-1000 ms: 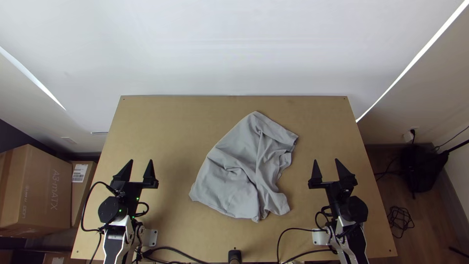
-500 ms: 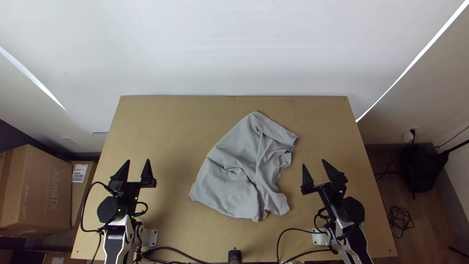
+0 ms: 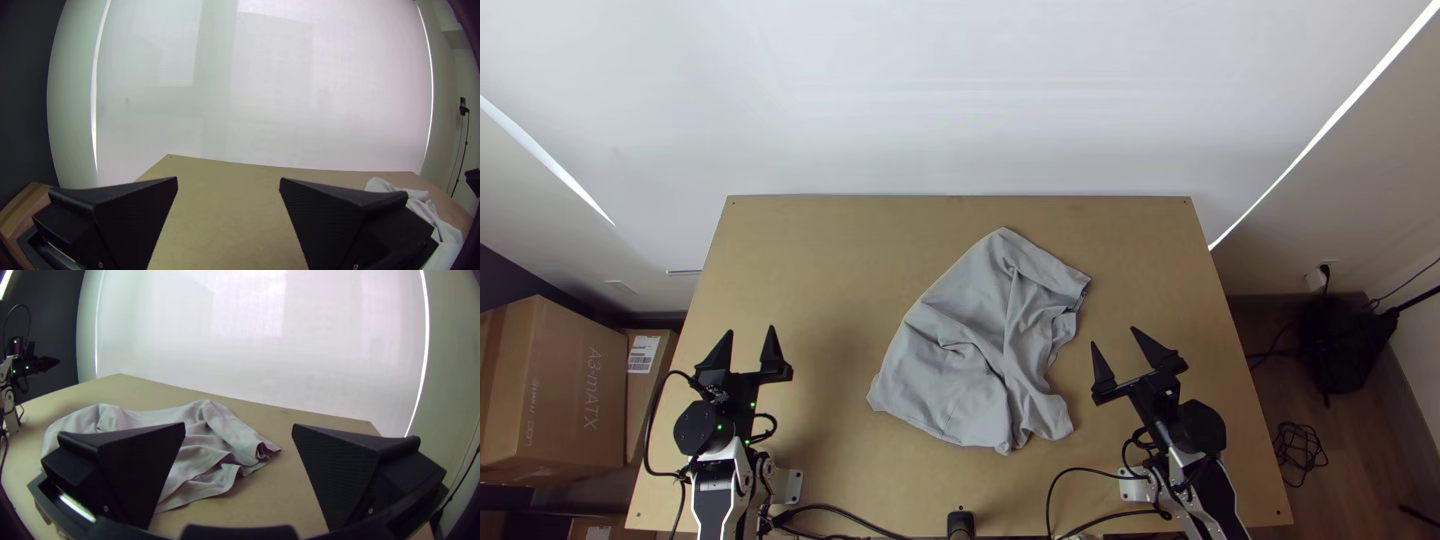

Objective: Fold the t-shirt

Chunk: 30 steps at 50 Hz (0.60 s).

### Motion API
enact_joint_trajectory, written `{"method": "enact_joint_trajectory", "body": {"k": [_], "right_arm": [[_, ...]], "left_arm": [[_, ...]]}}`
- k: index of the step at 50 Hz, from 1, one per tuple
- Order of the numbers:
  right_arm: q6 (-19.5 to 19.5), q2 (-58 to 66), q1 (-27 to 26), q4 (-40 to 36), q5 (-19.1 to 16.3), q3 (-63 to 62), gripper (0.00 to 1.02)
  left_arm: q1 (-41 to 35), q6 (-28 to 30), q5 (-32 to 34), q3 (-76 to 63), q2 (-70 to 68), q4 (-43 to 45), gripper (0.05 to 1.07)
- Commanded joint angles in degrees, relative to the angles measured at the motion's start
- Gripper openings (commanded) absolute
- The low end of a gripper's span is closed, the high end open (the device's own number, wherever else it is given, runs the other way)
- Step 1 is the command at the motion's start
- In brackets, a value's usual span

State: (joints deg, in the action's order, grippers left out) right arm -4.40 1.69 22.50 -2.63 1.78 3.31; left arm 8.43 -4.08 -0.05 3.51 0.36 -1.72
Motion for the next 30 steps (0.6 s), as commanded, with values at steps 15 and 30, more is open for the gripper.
{"method": "enact_joint_trajectory", "body": {"k": [15,30], "right_arm": [[-9.8,15.5,4.1,3.4,-5.1,13.7,0.98],[-10.9,40.8,13.3,-1.6,-5.2,34.3,0.99]], "left_arm": [[1.0,0.8,-0.5,16.1,16.5,-3.9,1.03],[2.1,0.9,-0.7,28.1,25.7,-9.4,1.03]]}}
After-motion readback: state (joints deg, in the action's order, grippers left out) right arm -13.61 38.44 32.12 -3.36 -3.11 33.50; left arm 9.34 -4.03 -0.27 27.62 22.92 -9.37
